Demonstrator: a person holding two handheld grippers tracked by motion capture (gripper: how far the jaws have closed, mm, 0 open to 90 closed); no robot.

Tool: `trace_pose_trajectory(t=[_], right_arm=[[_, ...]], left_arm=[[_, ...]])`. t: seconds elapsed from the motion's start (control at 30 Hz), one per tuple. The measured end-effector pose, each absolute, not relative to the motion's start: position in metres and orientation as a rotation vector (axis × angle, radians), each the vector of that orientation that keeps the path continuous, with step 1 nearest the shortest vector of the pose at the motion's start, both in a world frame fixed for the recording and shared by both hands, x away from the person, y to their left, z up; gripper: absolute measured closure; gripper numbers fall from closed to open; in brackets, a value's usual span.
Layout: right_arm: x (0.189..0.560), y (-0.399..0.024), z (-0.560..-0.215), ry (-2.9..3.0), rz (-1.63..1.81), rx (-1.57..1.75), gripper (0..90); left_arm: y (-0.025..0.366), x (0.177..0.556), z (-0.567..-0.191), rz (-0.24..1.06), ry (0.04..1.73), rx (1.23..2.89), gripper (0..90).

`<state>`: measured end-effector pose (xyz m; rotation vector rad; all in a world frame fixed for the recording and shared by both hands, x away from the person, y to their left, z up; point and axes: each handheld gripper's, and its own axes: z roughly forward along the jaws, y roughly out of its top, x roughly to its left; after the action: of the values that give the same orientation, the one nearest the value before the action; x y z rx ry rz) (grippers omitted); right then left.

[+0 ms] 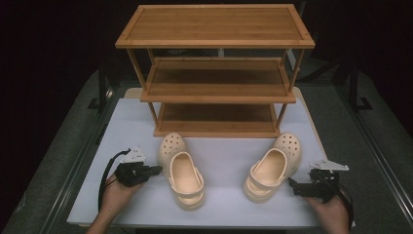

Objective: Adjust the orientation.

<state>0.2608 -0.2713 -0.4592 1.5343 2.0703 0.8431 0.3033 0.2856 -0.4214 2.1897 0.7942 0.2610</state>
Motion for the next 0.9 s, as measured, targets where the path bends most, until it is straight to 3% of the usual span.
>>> trace_pose_trajectory(t=[0.2, 0.9], right_arm=[[0.261, -0.271, -0.459, 2.070, 0.843, 1.535, 0.0], [0.261, -0.271, -0.459, 2.070, 0.844, 1.533, 0.0]], left_arm=[[0.287, 0.321, -0.420, 0.312, 0.828, 2.215, 90.0], [0.249, 0.364, -0.422, 0.263, 0.742, 2.239, 90.0]])
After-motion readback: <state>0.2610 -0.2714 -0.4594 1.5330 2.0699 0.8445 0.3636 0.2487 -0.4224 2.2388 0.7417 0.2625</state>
